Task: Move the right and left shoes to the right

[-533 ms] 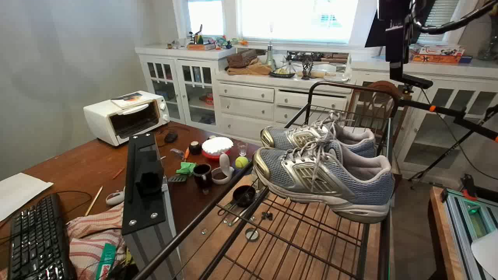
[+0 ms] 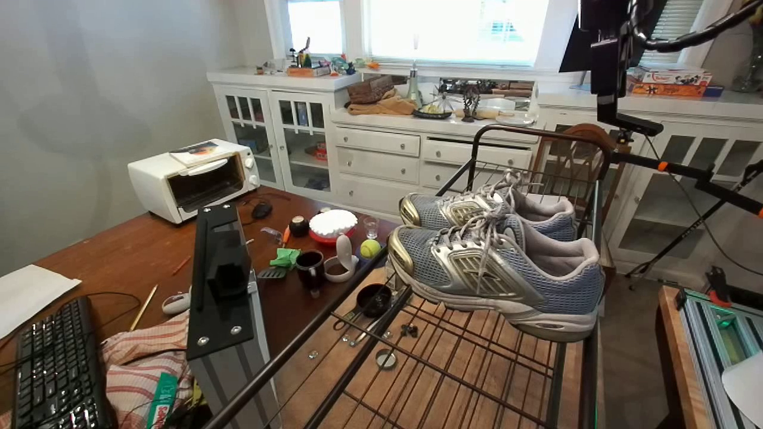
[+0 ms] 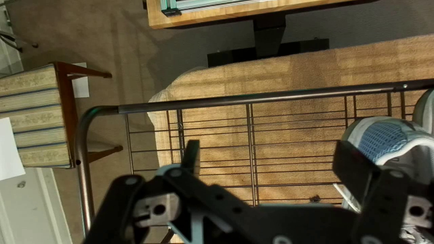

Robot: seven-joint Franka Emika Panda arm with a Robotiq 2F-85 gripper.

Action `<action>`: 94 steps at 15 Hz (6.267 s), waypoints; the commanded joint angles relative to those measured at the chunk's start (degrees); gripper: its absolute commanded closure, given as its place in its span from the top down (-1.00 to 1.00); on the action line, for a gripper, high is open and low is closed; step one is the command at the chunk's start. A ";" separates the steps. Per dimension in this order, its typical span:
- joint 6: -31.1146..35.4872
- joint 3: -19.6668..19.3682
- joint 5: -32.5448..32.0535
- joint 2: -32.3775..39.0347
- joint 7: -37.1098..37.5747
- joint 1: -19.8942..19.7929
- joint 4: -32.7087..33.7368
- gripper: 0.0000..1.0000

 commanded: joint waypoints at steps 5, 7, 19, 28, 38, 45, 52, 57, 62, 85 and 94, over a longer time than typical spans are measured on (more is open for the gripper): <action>10.21 2.11 -1.07 0.16 -0.23 4.37 -2.39 1.00; 14.80 2.58 -0.63 0.28 -1.04 5.51 -3.93 1.00; 25.95 2.55 0.31 0.95 -5.68 7.53 -8.74 1.00; 30.30 2.81 3.34 3.79 -9.30 10.26 -9.46 1.00; 38.06 3.27 4.41 5.29 -9.33 11.25 -12.39 1.00; 41.43 3.95 4.75 5.79 -8.16 11.45 -13.94 1.00; 41.10 4.18 4.43 7.33 -7.26 11.21 -13.69 0.16; 39.14 4.18 4.74 6.19 -8.83 11.57 -13.16 -0.52; 36.14 3.53 4.05 2.19 -9.85 11.10 -13.64 -0.84; 36.27 -10.12 -5.98 -11.54 -31.81 5.91 -20.37 -0.85; 41.27 -13.46 -5.11 -9.12 -38.31 5.97 -22.01 -0.85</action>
